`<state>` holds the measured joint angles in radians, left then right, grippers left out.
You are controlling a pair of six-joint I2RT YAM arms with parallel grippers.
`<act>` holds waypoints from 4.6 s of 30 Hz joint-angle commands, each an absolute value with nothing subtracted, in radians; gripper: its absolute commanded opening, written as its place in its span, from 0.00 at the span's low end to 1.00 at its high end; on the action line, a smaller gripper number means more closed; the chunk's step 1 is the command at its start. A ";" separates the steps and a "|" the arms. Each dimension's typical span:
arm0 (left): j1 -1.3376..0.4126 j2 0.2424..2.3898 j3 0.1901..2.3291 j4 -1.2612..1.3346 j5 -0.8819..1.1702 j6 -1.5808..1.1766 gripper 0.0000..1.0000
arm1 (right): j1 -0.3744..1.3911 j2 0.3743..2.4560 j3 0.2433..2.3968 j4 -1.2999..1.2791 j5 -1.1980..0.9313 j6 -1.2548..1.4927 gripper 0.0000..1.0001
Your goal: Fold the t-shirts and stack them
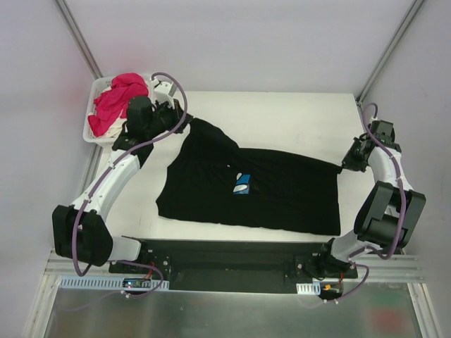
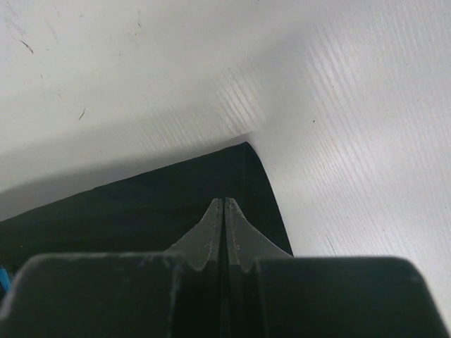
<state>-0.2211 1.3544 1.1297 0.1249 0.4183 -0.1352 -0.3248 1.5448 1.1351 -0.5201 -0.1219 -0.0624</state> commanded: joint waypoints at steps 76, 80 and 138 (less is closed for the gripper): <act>-0.264 0.465 0.479 -0.321 0.192 -0.555 0.00 | -0.371 1.390 0.943 -0.568 -0.017 -0.054 0.01; -0.264 0.480 0.479 -0.325 0.192 -0.558 0.00 | -0.371 1.390 0.931 -0.565 -0.020 -0.051 0.01; -0.465 1.744 1.149 -0.259 0.353 -0.279 0.58 | 0.018 1.196 0.962 -0.667 -0.078 0.100 0.96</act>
